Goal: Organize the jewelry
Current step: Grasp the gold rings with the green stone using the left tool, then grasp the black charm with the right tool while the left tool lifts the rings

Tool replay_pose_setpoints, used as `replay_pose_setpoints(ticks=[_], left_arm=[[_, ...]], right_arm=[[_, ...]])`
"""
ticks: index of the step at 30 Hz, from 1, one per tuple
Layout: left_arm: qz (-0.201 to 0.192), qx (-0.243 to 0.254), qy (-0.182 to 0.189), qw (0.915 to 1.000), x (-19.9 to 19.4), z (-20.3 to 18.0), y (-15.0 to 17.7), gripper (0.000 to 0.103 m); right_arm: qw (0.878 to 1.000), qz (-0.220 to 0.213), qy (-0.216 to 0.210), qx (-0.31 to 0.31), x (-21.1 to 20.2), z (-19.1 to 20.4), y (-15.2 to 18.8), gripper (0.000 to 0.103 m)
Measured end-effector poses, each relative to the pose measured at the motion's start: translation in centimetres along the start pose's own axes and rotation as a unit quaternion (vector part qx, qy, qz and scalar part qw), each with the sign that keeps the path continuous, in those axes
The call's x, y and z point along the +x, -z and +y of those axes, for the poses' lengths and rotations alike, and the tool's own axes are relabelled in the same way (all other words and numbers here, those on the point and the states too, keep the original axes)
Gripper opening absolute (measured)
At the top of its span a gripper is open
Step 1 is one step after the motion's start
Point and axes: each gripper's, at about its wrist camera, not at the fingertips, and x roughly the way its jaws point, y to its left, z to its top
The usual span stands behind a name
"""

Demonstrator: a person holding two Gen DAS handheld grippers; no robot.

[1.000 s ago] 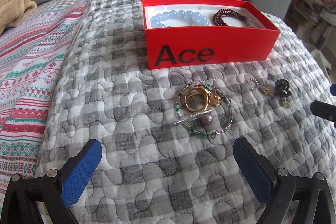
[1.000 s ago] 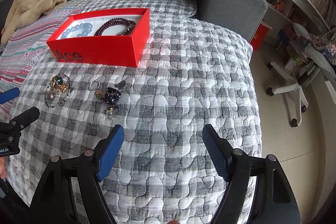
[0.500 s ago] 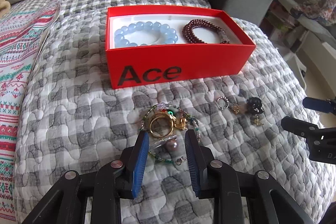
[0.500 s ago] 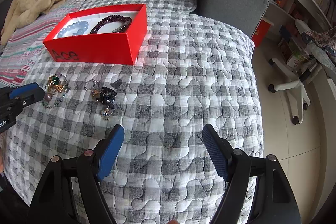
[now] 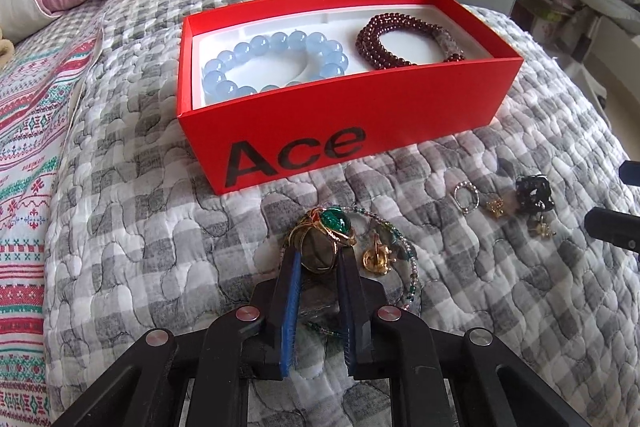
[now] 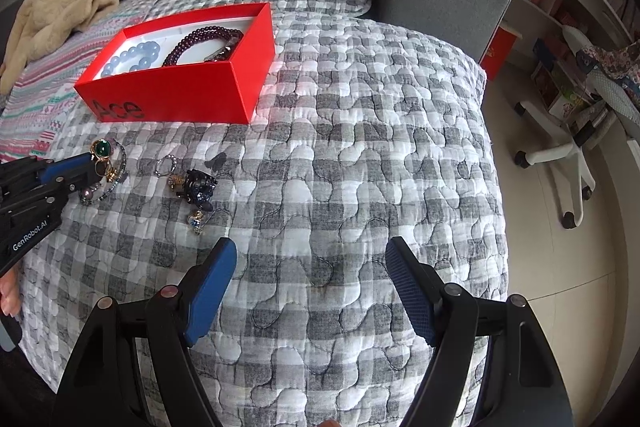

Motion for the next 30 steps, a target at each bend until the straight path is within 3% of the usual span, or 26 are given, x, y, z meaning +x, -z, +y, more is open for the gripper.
replay_pose_setpoints(ticks=[3, 14, 25, 30], left_arm=[[-0.003, 0.002, 0.003, 1.0000, 0.0, -0.2, -0.1, 0.000], [-0.025, -0.029, 0.022, 0.9990, -2.0, 0.8, -0.5, 0.000], [-0.018, -0.041, 0.006, 0.9990, -3.1, 1.8, 0.3, 0.000], [-0.018, -0.044, 0.010, 0.9988, -3.5, 2.2, 0.6, 0.000]], right_arm=[[1.000, 0.000, 0.000, 0.000, 0.0, 0.0, 0.0, 0.079], [1.000, -0.003, -0.022, 0.009, -0.2, -0.1, -0.7, 0.079], [0.994, 0.017, -0.108, 0.026, 0.9, 2.0, -1.9, 0.079], [0.992, 0.018, -0.123, 0.023, 1.8, 3.5, -2.8, 0.059]])
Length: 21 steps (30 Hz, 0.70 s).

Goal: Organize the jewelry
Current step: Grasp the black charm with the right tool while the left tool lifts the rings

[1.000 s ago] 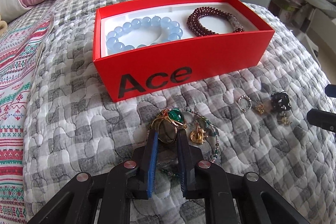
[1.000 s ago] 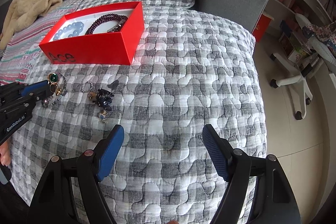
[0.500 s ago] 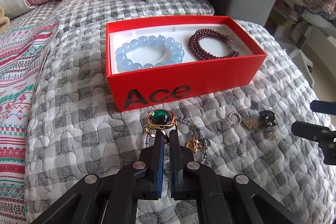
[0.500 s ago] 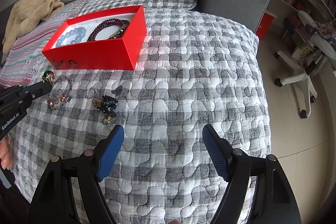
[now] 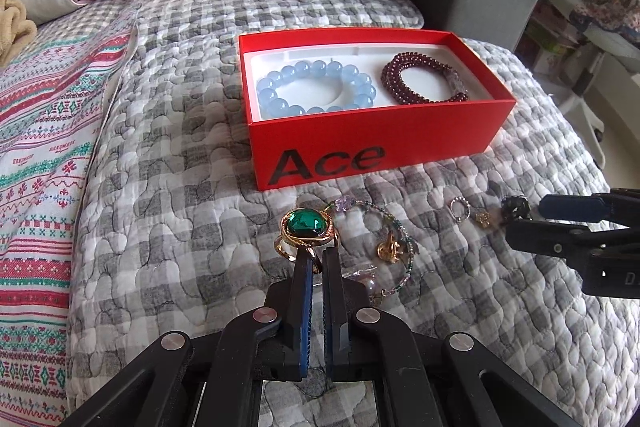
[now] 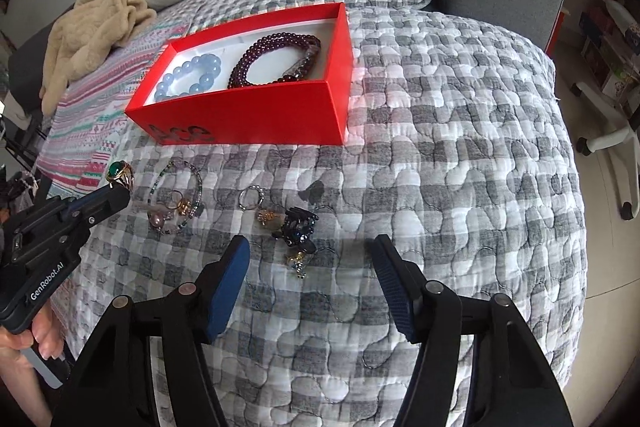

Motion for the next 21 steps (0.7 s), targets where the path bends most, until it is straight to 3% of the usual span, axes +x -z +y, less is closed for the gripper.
replay_pose_setpoints(ticks=[4, 8, 21], left_arm=[[0.001, -0.003, 0.002, 1.0000, -0.2, 0.4, 0.2, 0.000], [0.002, -0.006, 0.003, 1.0000, -0.4, 0.7, 0.2, 0.000], [-0.027, -0.037, 0.013, 0.9989, -1.9, 1.0, -1.9, 0.000]], right_arm=[[1.000, -0.005, 0.003, 0.007, 0.6, 0.0, -0.5, 0.047], [1.000, -0.004, 0.000, 0.017, 0.8, -0.4, -0.8, 0.026], [0.999, -0.046, -0.008, 0.013, -2.1, 0.0, -2.8, 0.026]])
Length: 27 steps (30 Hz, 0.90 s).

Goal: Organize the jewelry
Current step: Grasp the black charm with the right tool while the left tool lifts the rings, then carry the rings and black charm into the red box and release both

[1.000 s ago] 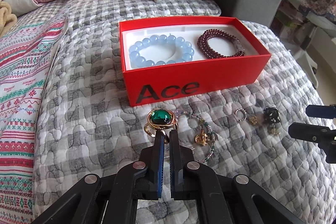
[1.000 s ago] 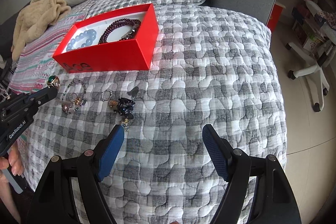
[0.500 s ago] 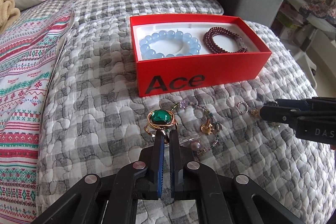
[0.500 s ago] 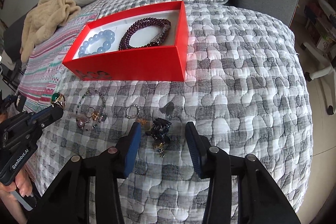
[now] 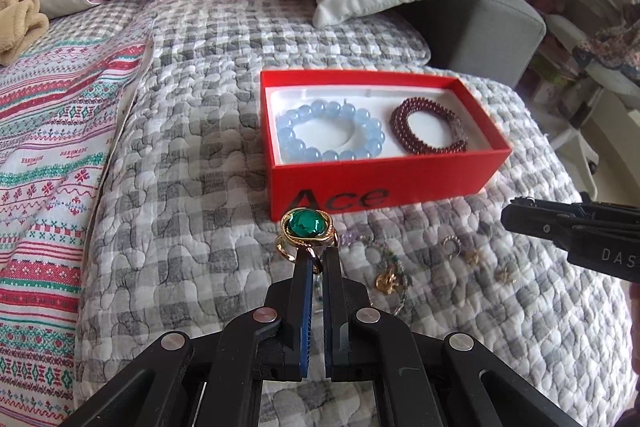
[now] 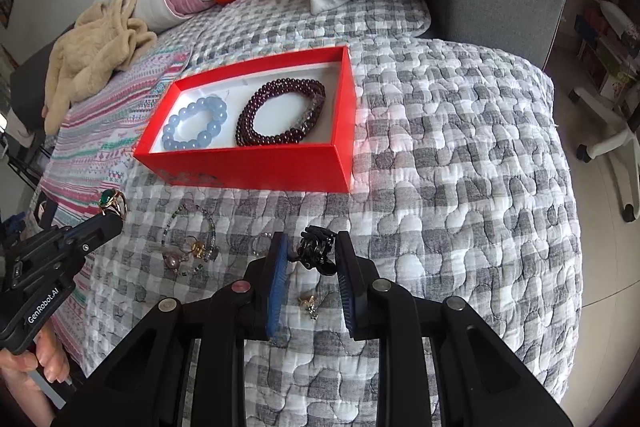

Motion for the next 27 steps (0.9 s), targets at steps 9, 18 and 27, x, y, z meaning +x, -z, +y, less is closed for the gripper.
replay_pose_setpoints(ticks=[9, 18, 27], left_arm=[[-0.032, -0.011, -0.001, 0.9994, 1.2, -1.0, -3.0, 0.000], [-0.042, -0.013, 0.001, 0.9990, 4.3, -1.3, -4.9, 0.000], [-0.027, -0.018, -0.007, 0.9994, 6.7, -1.2, -5.3, 0.000]], right_arm=[[0.998, -0.053, -0.030, -0.002, -0.5, 1.3, -3.0, 0.026], [0.998, -0.064, -0.028, -0.001, 1.6, 0.9, -4.6, 0.026], [0.998, -0.061, -0.023, -0.011, 3.0, 1.0, -4.9, 0.026]])
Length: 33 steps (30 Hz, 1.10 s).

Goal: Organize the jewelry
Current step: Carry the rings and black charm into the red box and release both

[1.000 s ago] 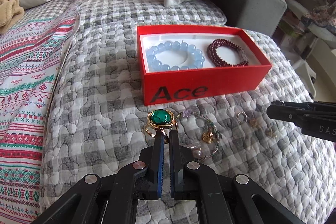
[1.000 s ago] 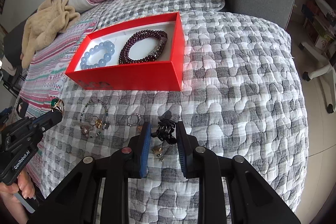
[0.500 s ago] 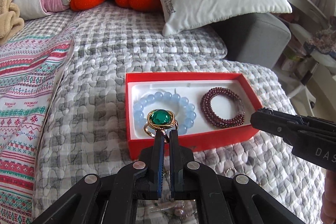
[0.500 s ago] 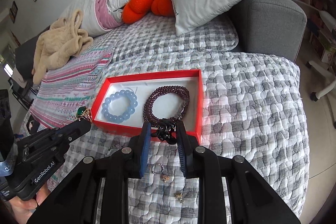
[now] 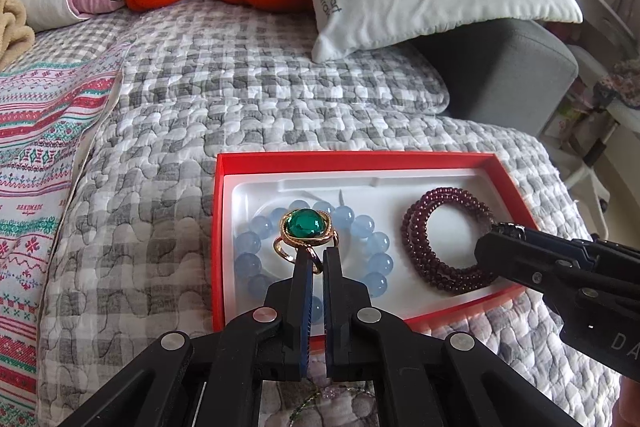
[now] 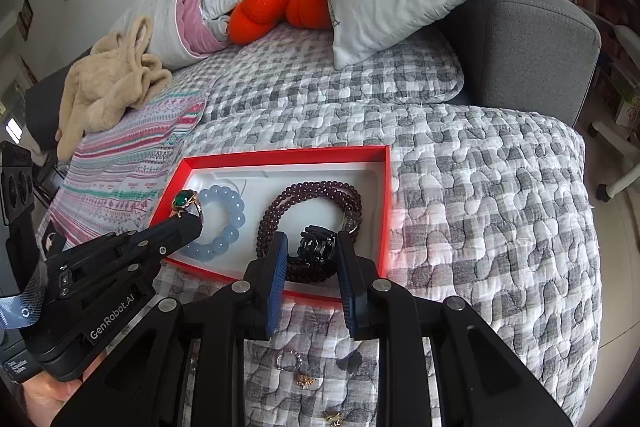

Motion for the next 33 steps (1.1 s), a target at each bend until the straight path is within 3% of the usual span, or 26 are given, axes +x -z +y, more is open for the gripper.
replay_pose_setpoints(ticks=[3, 7, 12, 14, 16, 20, 25, 28, 33], left_arm=[[0.000, 0.007, 0.002, 1.0000, -0.1, -0.1, 0.0, 0.001], [-0.001, 0.016, 0.004, 0.9999, -0.9, -0.4, 0.2, 0.016], [-0.004, 0.022, 0.001, 0.9998, -2.3, -0.2, 0.5, 0.021], [-0.008, 0.026, 0.001, 0.9996, -3.0, -0.1, 0.6, 0.027], [-0.010, 0.031, -0.005, 0.9994, -3.8, -0.1, 0.8, 0.045], [-0.002, 0.032, -0.004, 0.9995, -4.9, 0.3, 1.5, 0.054], [0.021, 0.014, -0.011, 0.9996, -5.5, 1.2, 3.0, 0.077], [0.037, 0.010, -0.029, 0.9989, -5.4, 1.7, 4.2, 0.082], [0.069, 0.017, -0.045, 0.9964, -4.5, 2.1, 6.2, 0.082]], right_arm=[[1.000, 0.000, 0.000, -0.003, 0.1, 0.0, -0.2, 0.026], [1.000, 0.000, 0.001, -0.009, 0.4, 0.2, -0.4, 0.026], [1.000, -0.003, -0.006, -0.014, 0.5, 0.5, -0.6, 0.026], [1.000, -0.001, -0.013, -0.012, 0.6, 0.6, -0.8, 0.027], [1.000, -0.003, -0.018, -0.009, 0.4, 0.7, -0.9, 0.029], [1.000, -0.004, -0.022, -0.008, -0.8, 0.8, -0.6, 0.039], [1.000, 0.007, 0.001, -0.024, -2.6, 0.5, 0.8, 0.047], [0.999, 0.023, 0.020, -0.025, -3.4, -0.1, 1.9, 0.056], [0.996, 0.061, 0.055, -0.032, -3.8, -1.0, 4.4, 0.057]])
